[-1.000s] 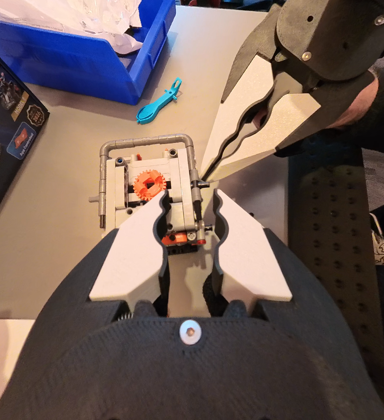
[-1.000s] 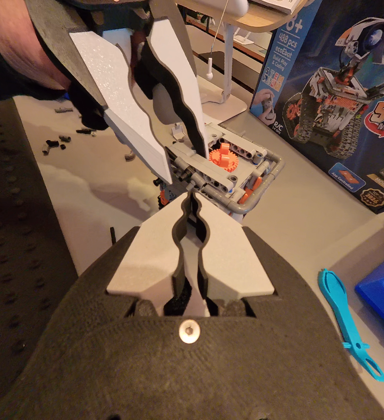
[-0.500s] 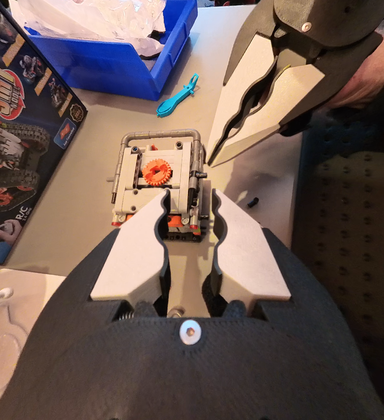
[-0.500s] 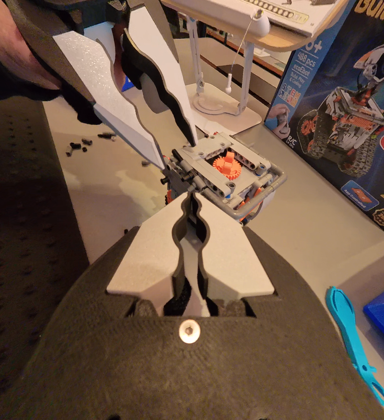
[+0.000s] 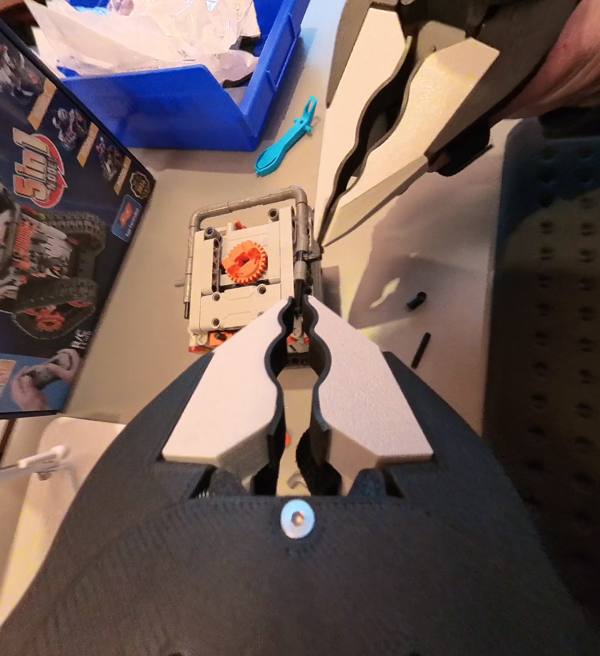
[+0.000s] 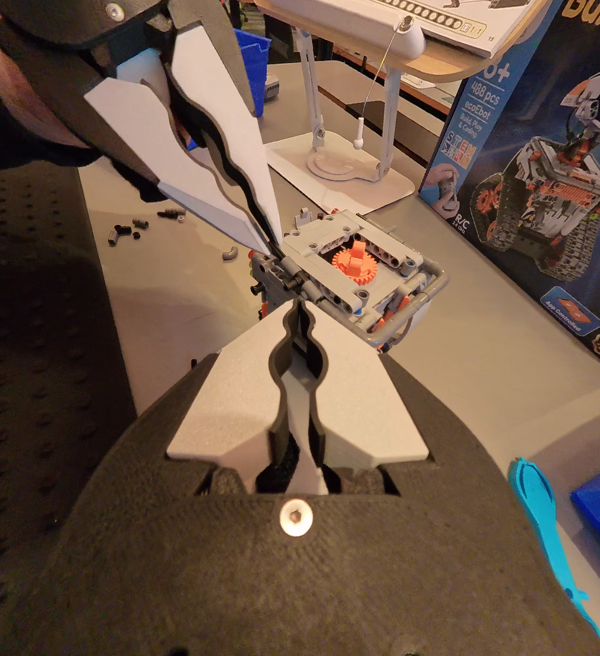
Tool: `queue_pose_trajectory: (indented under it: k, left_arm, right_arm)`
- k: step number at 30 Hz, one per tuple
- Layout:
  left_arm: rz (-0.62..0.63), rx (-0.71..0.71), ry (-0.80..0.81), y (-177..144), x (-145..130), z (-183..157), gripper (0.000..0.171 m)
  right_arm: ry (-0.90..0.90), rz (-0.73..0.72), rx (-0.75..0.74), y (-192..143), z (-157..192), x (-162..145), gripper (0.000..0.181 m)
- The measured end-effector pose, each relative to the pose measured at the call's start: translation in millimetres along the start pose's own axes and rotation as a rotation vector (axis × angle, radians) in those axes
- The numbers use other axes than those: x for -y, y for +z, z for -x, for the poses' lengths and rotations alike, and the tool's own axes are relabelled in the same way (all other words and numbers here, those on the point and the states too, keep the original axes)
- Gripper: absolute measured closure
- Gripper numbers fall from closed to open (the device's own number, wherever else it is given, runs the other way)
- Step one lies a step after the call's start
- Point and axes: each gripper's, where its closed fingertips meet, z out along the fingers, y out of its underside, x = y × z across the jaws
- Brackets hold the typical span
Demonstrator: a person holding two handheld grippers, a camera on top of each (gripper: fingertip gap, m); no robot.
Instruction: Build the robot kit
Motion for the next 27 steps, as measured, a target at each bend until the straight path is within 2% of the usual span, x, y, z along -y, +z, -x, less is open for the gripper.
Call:
queue_pose_trajectory:
  k: [5,12,17,22,27]
  left_arm:
    - [0.049,0.172,0.286,1,0,3,0.171]
    - [0.06,0.318,0.484,2,-1,9,0.171]
    - [0.042,0.292,0.445,2,-1,10,0.171]
    - [0.023,0.271,0.392,3,0,8,0.171]
    - [-0.007,0.266,0.334,2,2,11,0.171]
  right_arm:
    - [0.018,0.007,0.001,1,-4,-3,0.181]
    - [0.029,0.006,-0.002,2,-3,-3,0.181]
    - [0.011,0.008,-0.028,1,-5,-2,0.181]
    - [-0.118,0.011,-0.094,-6,-14,5,0.18]
    - [-0.298,0.083,-0.12,-2,-21,1,0.163]
